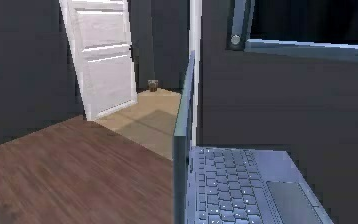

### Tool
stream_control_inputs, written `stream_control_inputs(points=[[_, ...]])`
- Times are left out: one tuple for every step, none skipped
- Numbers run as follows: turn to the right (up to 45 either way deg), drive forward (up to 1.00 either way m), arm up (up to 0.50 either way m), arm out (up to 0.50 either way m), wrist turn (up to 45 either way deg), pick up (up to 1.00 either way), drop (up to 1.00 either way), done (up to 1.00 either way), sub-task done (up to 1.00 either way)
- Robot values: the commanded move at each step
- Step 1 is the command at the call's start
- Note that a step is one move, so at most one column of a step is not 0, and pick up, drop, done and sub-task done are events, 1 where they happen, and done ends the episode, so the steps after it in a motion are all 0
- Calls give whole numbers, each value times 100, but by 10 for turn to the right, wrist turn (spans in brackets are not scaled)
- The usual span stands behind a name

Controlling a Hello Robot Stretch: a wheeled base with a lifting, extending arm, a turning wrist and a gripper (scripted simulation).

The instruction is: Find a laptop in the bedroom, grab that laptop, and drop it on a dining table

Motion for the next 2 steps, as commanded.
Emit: stream_control_inputs(points=[[-120,0,0,0,0,0,0,0,0],[0,100,0,0,0,0,0,0,0]])
